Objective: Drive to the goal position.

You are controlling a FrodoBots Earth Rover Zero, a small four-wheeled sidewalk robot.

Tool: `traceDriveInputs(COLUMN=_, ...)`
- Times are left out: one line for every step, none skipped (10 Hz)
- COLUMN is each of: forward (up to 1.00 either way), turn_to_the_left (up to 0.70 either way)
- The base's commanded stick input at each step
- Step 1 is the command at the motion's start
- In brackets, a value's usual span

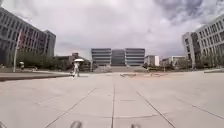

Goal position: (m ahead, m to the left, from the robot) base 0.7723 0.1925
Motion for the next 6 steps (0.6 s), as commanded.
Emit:
traceDriveInputs(forward=1.00, turn_to_the_left=0.00)
traceDriveInputs(forward=1.00, turn_to_the_left=0.00)
traceDriveInputs(forward=1.00, turn_to_the_left=0.00)
traceDriveInputs(forward=1.00, turn_to_the_left=0.00)
traceDriveInputs(forward=1.00, turn_to_the_left=0.00)
traceDriveInputs(forward=0.89, turn_to_the_left=0.00)
